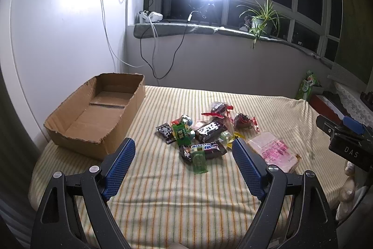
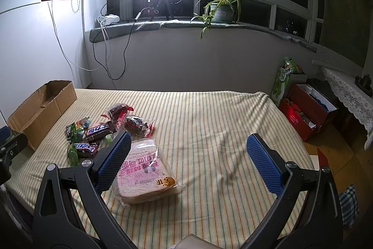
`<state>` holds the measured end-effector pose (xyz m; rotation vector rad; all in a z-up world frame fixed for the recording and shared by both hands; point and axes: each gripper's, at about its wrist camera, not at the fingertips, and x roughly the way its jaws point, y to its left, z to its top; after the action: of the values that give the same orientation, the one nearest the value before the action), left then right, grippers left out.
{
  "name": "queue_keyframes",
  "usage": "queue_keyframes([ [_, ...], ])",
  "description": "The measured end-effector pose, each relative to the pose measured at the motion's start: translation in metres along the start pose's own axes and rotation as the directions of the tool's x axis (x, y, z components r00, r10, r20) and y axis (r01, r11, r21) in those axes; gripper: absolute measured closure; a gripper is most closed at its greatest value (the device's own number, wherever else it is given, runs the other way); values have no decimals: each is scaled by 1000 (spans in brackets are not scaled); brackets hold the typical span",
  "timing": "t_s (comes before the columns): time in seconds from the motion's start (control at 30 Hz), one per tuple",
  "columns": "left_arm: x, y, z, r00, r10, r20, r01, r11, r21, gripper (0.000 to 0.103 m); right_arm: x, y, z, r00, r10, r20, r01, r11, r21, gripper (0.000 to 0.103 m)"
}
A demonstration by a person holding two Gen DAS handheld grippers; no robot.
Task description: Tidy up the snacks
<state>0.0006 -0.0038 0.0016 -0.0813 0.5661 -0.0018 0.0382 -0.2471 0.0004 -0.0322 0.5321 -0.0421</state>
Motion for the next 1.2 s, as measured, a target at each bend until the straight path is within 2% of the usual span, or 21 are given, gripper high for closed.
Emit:
queue_keyframes([
  [0.87, 1, -4, 0, 1000, -13, -4, 13, 1000, -3, 18, 5, -1, -3, 1000, 11, -15, -11, 1000, -2, 1],
  [1.2, 7, -11, 2, 999, -32, -30, 32, 999, 1, 18, 13, -3, 1, 999, 16, -38, -16, 1000, -8, 1],
])
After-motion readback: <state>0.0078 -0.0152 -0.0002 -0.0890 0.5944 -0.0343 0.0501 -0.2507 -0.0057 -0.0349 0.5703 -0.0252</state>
